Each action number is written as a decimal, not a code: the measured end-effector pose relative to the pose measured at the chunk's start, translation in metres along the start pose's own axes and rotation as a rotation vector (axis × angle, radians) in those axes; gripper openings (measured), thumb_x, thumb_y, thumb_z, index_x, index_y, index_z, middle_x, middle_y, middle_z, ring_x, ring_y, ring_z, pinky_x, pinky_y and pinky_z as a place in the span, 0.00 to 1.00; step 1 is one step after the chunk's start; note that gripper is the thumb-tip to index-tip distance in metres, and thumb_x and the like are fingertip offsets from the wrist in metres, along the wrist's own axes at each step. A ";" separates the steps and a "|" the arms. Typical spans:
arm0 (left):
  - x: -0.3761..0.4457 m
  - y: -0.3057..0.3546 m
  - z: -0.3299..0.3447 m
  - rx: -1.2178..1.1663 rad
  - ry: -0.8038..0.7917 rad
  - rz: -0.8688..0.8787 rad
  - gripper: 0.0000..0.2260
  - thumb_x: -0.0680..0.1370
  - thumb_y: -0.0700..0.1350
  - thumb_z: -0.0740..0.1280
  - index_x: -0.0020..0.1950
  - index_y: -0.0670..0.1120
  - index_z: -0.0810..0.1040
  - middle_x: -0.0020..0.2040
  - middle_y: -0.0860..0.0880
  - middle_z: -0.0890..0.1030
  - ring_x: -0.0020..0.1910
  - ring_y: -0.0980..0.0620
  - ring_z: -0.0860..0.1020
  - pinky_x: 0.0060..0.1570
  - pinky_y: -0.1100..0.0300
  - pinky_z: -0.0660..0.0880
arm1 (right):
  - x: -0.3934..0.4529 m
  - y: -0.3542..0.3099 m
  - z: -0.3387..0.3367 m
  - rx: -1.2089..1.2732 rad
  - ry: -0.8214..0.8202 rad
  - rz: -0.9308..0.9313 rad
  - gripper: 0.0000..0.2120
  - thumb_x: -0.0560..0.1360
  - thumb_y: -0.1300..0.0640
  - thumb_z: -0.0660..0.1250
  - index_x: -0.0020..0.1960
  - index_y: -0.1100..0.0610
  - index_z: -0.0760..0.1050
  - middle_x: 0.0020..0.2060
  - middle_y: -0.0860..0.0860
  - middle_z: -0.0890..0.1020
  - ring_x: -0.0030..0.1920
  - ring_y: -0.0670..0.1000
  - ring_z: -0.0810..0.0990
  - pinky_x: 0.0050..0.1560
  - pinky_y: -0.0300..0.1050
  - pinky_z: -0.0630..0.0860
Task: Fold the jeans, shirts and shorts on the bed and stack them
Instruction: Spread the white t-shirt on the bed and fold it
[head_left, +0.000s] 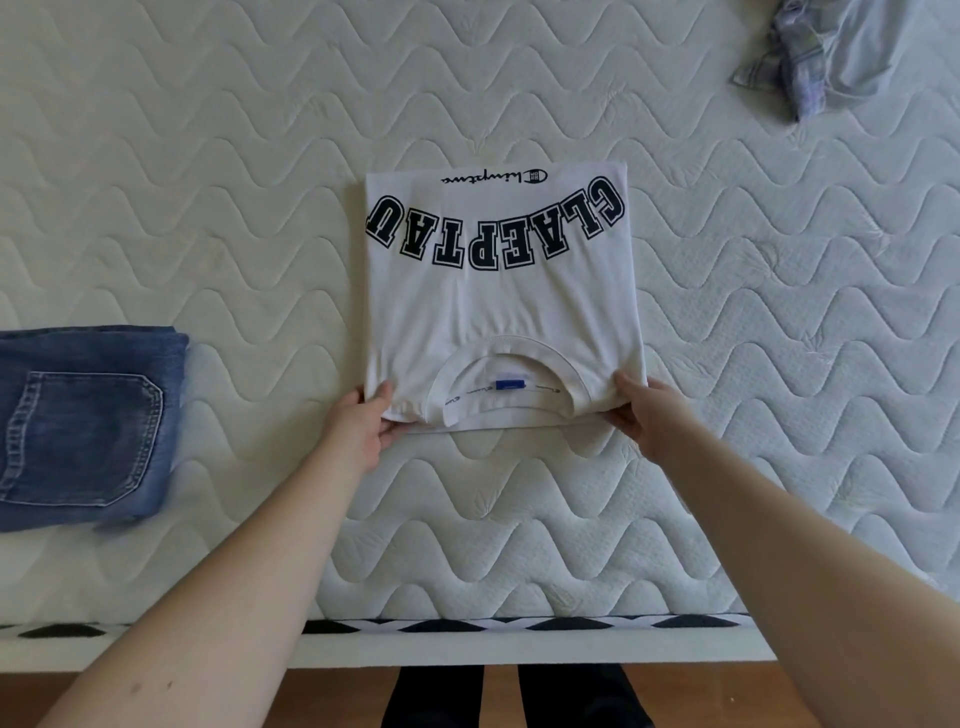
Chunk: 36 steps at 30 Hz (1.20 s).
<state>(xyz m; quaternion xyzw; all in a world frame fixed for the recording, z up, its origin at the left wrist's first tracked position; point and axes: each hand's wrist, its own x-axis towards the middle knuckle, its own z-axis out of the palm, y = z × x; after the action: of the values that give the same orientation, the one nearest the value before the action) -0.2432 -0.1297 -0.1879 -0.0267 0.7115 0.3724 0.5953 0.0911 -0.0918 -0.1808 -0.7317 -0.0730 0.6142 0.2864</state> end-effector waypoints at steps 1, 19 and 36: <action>0.001 0.000 -0.001 0.100 0.041 0.020 0.09 0.79 0.44 0.68 0.57 0.42 0.76 0.50 0.42 0.82 0.42 0.47 0.82 0.37 0.53 0.81 | 0.002 0.000 -0.002 -0.113 0.050 -0.004 0.08 0.78 0.54 0.69 0.50 0.59 0.77 0.46 0.58 0.83 0.43 0.56 0.85 0.35 0.44 0.83; 0.023 0.015 -0.019 0.914 0.315 0.320 0.18 0.73 0.54 0.73 0.49 0.39 0.78 0.46 0.39 0.83 0.47 0.39 0.81 0.43 0.55 0.73 | 0.015 -0.024 -0.010 -0.879 0.154 -0.280 0.12 0.75 0.47 0.70 0.46 0.56 0.76 0.39 0.51 0.80 0.41 0.53 0.78 0.35 0.43 0.69; -0.015 -0.004 -0.030 0.181 -0.055 0.130 0.06 0.81 0.43 0.65 0.56 0.43 0.77 0.51 0.47 0.81 0.45 0.52 0.81 0.34 0.61 0.79 | -0.007 -0.004 -0.029 -0.204 -0.091 -0.107 0.08 0.75 0.54 0.72 0.49 0.58 0.80 0.43 0.55 0.85 0.38 0.49 0.86 0.36 0.40 0.81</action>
<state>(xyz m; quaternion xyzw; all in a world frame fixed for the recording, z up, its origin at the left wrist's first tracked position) -0.2614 -0.1553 -0.1766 0.0836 0.7257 0.3452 0.5893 0.1177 -0.1015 -0.1705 -0.7235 -0.1870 0.6200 0.2392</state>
